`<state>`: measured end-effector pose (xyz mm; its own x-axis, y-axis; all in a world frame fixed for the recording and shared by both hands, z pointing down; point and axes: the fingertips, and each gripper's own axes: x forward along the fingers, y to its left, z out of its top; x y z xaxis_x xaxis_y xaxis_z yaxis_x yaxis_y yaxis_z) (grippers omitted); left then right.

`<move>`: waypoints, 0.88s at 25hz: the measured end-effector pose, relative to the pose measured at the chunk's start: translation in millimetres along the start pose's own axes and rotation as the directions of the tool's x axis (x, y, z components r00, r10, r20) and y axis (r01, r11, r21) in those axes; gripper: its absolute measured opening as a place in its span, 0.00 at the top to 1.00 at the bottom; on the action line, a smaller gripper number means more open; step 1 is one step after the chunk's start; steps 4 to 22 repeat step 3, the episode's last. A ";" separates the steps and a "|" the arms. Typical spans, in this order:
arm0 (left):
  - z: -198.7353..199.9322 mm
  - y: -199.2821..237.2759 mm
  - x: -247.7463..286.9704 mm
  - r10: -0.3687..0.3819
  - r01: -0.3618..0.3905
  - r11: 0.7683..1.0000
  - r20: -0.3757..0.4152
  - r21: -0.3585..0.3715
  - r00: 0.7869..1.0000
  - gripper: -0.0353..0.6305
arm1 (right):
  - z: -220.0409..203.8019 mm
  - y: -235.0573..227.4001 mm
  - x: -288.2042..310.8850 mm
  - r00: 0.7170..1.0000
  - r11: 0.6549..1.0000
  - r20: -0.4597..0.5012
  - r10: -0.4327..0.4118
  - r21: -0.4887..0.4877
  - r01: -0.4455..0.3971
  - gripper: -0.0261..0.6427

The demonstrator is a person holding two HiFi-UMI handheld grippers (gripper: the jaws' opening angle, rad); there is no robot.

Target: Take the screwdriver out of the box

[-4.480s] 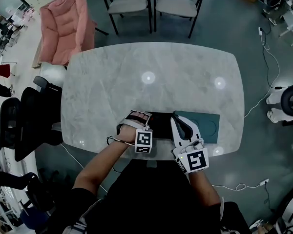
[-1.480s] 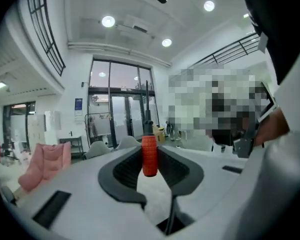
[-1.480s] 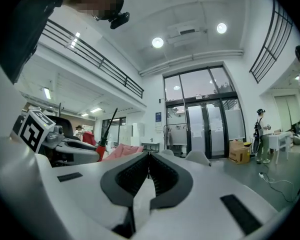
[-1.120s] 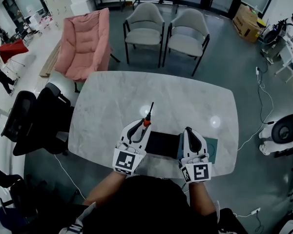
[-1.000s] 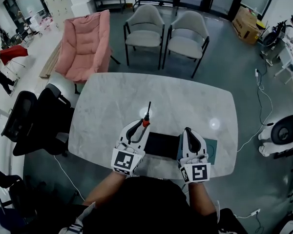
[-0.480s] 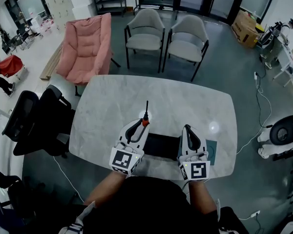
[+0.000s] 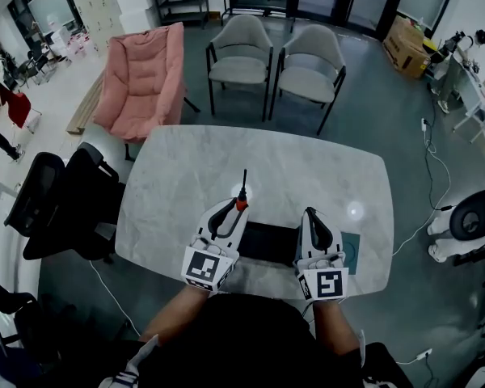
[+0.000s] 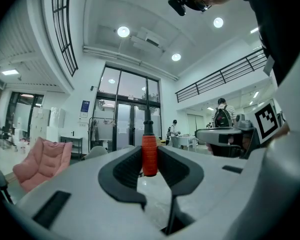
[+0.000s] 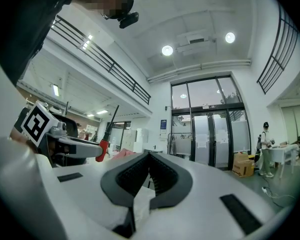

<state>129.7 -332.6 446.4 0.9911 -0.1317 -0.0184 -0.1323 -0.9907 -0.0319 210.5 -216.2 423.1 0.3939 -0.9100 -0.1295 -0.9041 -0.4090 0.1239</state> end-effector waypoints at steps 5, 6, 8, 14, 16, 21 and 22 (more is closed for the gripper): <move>3.0 0.6 -1.2 0.001 -0.001 1.000 0.000 0.020 1.000 0.79 | 1.4 0.5 1.0 1.000 1.000 -0.004 -0.001 -0.002 0.001 0.93; 3.0 0.6 -1.2 0.001 -0.001 1.000 0.000 0.020 1.000 0.79 | 1.4 0.5 1.0 1.000 1.000 -0.004 -0.001 -0.002 0.001 0.93; 3.0 0.6 -1.2 0.001 -0.001 1.000 0.000 0.020 1.000 0.79 | 1.4 0.5 1.0 1.000 1.000 -0.004 -0.001 -0.002 0.001 0.93; 3.0 0.6 -1.2 0.001 -0.001 1.000 0.000 0.020 1.000 0.79 | 1.4 0.5 1.0 1.000 1.000 -0.004 -0.001 -0.002 0.001 0.93; 3.0 0.6 -1.2 0.001 -0.001 1.000 0.000 0.020 1.000 0.79 | 1.4 0.5 1.0 1.000 1.000 -0.004 -0.001 -0.002 0.001 0.93; 3.0 0.6 -1.2 0.001 -0.001 1.000 0.000 0.020 1.000 0.79 | 1.4 0.5 1.0 1.000 1.000 -0.004 -0.001 -0.002 0.001 0.93; 3.0 0.6 -1.2 0.001 -0.001 1.000 0.000 0.020 1.000 0.79 | 1.4 0.5 1.0 1.000 1.000 -0.004 -0.001 -0.002 0.001 0.93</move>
